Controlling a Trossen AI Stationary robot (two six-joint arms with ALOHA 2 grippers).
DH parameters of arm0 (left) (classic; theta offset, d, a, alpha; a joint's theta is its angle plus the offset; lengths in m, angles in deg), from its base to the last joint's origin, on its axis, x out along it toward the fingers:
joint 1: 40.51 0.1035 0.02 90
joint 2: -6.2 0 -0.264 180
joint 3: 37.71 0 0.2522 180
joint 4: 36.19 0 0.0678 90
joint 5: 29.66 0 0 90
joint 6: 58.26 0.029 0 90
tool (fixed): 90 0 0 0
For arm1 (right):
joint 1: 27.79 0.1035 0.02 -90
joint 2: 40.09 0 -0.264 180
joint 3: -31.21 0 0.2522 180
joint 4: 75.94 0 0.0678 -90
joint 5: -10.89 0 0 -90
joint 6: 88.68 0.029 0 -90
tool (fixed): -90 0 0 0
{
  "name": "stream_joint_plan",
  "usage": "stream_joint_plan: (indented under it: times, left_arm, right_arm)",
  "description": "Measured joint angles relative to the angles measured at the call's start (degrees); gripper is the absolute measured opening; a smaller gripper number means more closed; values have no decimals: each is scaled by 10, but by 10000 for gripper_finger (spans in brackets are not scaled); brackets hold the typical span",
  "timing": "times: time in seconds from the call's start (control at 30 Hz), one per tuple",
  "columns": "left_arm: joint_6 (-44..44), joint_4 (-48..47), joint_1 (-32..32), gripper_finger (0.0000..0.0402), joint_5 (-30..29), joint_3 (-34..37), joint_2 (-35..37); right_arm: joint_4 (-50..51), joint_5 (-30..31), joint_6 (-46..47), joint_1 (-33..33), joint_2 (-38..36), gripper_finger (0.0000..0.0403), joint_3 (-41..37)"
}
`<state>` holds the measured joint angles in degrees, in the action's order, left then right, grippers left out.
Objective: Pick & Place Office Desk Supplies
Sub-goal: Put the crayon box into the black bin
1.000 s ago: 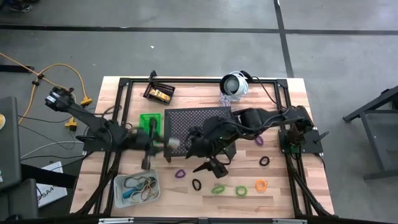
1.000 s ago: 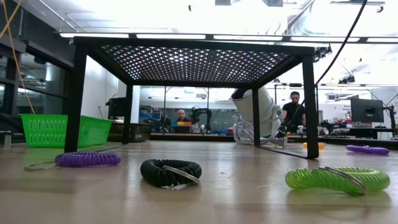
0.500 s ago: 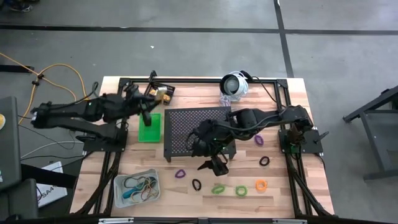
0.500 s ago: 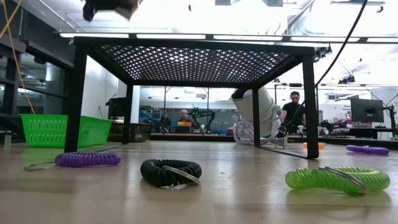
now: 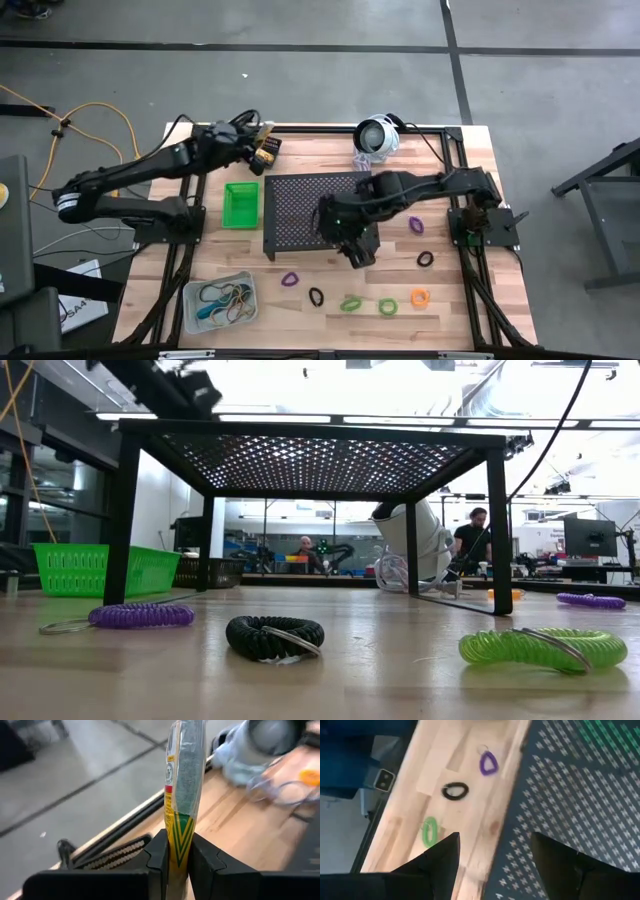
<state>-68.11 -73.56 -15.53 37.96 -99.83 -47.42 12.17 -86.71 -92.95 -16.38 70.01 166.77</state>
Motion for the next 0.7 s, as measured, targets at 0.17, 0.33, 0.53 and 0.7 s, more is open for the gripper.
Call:
stream_joint_plan:
  times: [0.17, 0.33, 0.53, 0.7]
  left_arm:
    - [15, 0, 58, 46, 53, 0, -54]
    - [46, -31, 95, 46, 53, -22, -103]
    - [124, -75, 126, 46, 45, -67, -164]
    - [209, -84, 158, 46, 42, -77, -217]
  right_arm:
    - [4, -34, 15, -22, 0, 231, 0]
    - [10, -48, 32, -26, 0, 231, 0]
    - [10, -46, 30, -25, 0, 231, 0]
    - [8, -48, 28, -24, 0, 231, 0]
